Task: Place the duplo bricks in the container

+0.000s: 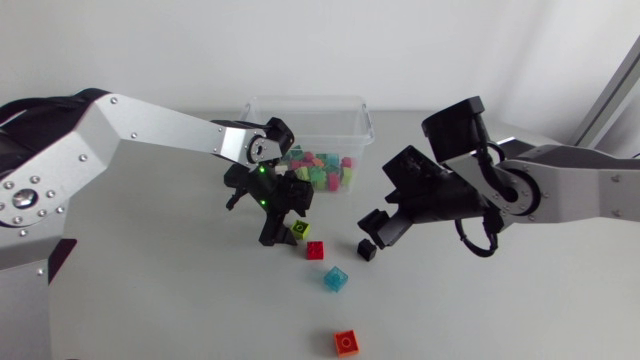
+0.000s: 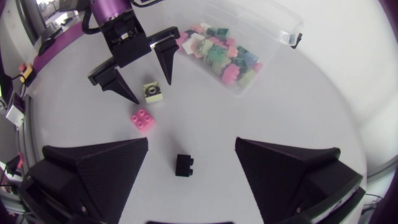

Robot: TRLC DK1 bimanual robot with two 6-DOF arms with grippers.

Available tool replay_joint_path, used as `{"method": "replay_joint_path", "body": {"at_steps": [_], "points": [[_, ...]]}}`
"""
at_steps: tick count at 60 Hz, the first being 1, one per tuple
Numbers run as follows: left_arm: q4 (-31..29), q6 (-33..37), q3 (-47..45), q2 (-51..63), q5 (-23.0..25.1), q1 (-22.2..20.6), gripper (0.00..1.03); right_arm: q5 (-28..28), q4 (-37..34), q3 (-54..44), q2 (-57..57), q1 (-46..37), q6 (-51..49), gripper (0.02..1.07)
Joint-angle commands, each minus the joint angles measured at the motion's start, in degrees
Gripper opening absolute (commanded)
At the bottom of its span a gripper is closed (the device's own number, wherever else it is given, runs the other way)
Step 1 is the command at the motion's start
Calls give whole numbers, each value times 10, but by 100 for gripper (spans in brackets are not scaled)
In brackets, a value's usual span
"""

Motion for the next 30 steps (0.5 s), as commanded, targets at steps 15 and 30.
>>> {"method": "replay_joint_path", "body": {"at_steps": [15, 30], "points": [[-21, 16, 37, 30, -1, -11, 14, 39, -14, -20, 52, 21, 14, 102], [-60, 6, 37, 26, -1, -4, 13, 58, -16, -15, 87, 25, 26, 102]]}}
